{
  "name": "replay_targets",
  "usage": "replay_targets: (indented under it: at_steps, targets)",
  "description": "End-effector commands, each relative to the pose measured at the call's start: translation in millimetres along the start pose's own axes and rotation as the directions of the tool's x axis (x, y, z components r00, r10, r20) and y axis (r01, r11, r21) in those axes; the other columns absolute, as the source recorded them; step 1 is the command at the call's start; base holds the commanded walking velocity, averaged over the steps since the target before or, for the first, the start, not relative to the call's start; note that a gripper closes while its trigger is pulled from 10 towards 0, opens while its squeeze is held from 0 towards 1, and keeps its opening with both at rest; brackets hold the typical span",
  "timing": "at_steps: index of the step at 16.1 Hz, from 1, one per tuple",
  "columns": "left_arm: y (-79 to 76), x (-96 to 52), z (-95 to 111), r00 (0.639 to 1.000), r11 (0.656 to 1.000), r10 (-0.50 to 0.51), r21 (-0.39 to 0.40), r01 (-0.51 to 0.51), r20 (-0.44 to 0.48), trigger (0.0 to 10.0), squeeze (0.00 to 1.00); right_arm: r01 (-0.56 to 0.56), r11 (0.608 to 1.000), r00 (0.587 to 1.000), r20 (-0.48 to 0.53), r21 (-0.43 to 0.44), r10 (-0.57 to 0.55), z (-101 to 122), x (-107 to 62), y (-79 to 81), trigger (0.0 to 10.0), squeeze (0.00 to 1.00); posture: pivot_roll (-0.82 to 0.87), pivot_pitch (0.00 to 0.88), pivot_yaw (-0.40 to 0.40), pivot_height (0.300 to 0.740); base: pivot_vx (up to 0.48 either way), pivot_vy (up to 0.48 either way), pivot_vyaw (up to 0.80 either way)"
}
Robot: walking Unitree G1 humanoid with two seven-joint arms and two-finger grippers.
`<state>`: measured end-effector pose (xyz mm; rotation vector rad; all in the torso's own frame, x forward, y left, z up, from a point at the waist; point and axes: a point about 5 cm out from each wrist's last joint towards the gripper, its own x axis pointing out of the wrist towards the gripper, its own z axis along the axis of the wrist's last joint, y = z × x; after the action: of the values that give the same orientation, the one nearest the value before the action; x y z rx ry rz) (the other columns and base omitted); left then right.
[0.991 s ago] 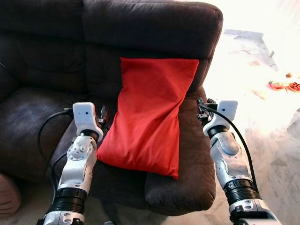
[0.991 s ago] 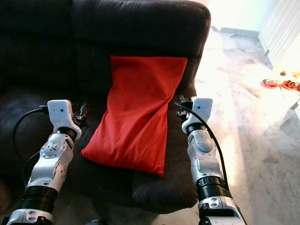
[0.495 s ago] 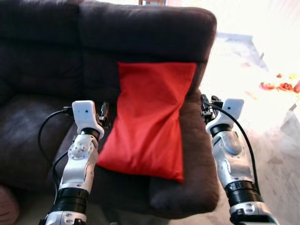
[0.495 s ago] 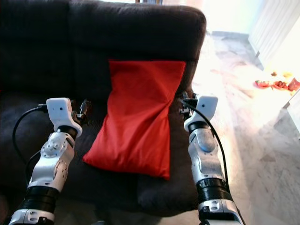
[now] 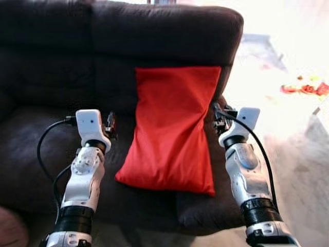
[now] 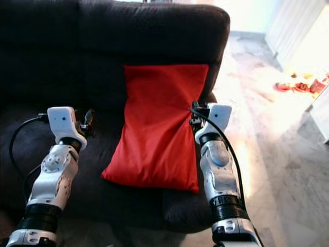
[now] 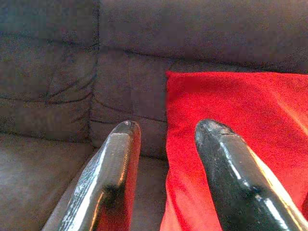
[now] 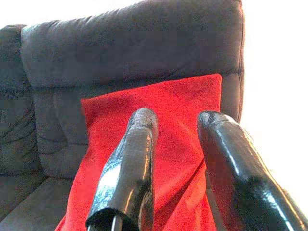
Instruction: Move the pillow to the sofa from floor
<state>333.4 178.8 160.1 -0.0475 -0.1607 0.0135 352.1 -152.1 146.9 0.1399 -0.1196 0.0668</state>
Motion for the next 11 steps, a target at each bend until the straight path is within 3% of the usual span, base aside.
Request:
replay_targets:
  at_steps: [1, 2, 5, 9, 11]
  targets:
    - [-1.0, 1.8, 5.8, 1.000, 1.000, 0.001, 0.010, -0.001, 0.011, 10.0, 0.00, 0.006, 1.000, 1.000, 0.027, -0.001, -0.006, 6.8, 0.8, -1.2, 10.0, 0.00, 0.08, 0.103, -0.045, 0.740, 0.000, 0.000, 0.00]
    - [-1.0, 2.0, 6.0, 1.000, 1.000, 0.002, 0.003, -0.002, 0.010, 10.0, 0.00, 0.003, 1.000, 1.000, 0.026, 0.004, -0.004, 6.7, 0.8, -0.5, 10.0, 0.00, 0.08, 0.105, -0.045, 0.740, 0.000, 0.000, 0.00]
    - [-0.7, 1.7, 6.6, 1.000, 1.000, -0.001, 0.006, 0.001, 0.008, 10.0, 0.00, 0.007, 1.000, 1.000, 0.007, 0.020, -0.007, 4.6, 0.4, -1.1, 10.0, 0.00, 0.09, 0.111, -0.044, 0.740, 0.000, 0.480, -0.65]
    - [-0.3, 2.0, 7.0, 1.000, 1.000, -0.004, 0.017, 0.004, 0.004, 10.0, 0.00, 0.018, 1.000, 1.000, 0.010, -0.001, -0.018, 6.0, 1.6, -1.9, 10.0, 0.00, 0.08, 0.117, -0.043, 0.740, 0.000, 0.480, 0.00]
    - [-0.8, 2.2, 7.9, 1.000, 0.999, -0.010, 0.035, 0.010, 0.007, 10.0, 0.00, 0.017, 1.000, 1.000, 0.012, 0.002, -0.017, 6.1, 1.6, -1.7, 10.0, 0.00, 0.09, 0.118, -0.042, 0.740, 0.000, 0.000, 0.00]
